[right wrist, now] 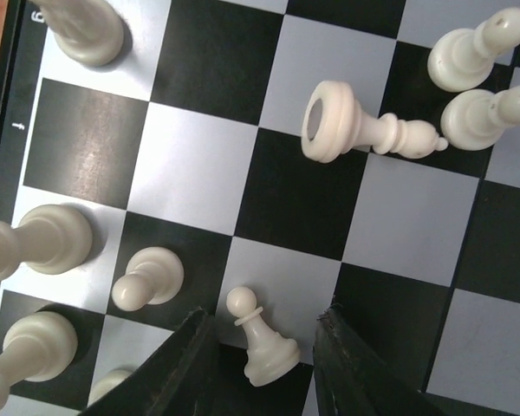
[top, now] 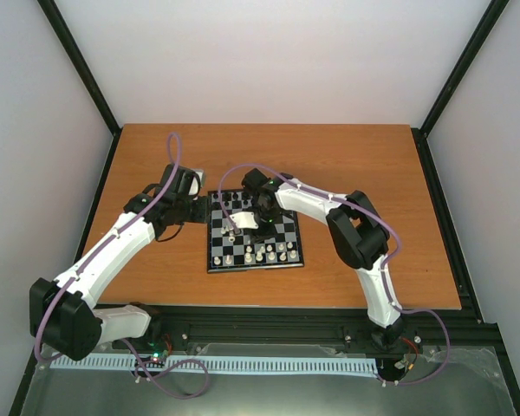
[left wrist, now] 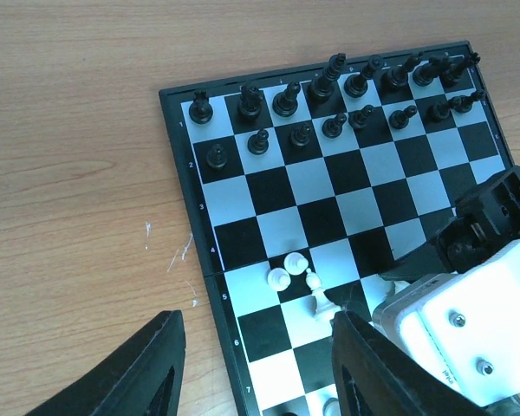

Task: Set up the chess pieces on the board

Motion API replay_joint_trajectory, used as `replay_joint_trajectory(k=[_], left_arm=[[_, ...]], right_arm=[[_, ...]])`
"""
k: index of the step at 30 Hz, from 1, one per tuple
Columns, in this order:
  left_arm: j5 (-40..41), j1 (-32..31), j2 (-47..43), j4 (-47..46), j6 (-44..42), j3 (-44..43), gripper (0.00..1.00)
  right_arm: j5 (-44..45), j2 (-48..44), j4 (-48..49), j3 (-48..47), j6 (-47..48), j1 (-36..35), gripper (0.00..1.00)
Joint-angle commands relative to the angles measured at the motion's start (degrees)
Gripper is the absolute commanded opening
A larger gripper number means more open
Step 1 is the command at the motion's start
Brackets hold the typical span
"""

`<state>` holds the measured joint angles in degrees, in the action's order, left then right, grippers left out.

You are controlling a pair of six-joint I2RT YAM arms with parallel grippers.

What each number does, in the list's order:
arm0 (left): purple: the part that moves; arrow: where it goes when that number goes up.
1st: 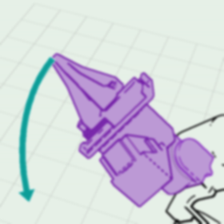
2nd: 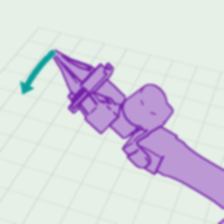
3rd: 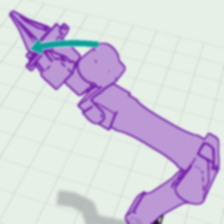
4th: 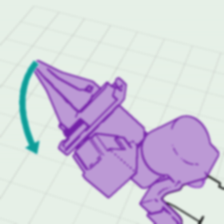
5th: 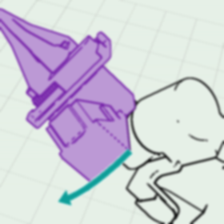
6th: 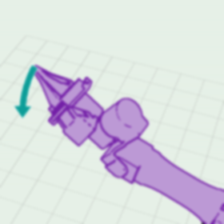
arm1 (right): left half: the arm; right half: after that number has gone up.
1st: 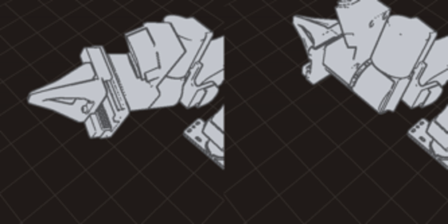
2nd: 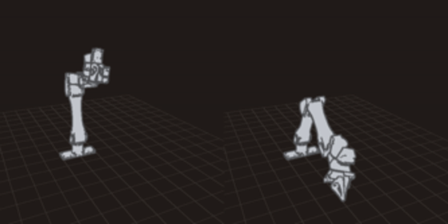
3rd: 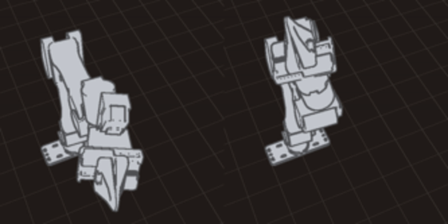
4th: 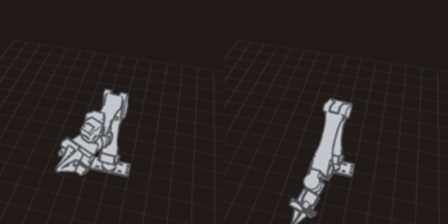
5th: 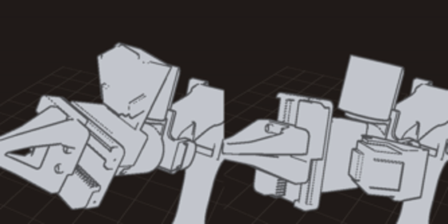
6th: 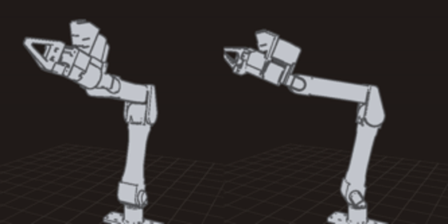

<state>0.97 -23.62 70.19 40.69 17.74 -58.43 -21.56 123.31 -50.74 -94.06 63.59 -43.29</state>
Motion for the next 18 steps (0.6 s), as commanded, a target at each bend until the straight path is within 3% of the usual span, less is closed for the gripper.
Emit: replay_joint_trajectory(k=[1,18], left_arm=[[-0.7,0.24,0.56,-1.2,-0.5,-0.19,0.5],[-1.41,0.24,0.99,-1.24,-0.13,-0.19,0.5]], right_arm=[[2.14,-2.01,-0.79,2.1,1.11,-0.66,0.3],[3.96,-3.7,2.18,5.57,-0.16,-0.33,0.15]])
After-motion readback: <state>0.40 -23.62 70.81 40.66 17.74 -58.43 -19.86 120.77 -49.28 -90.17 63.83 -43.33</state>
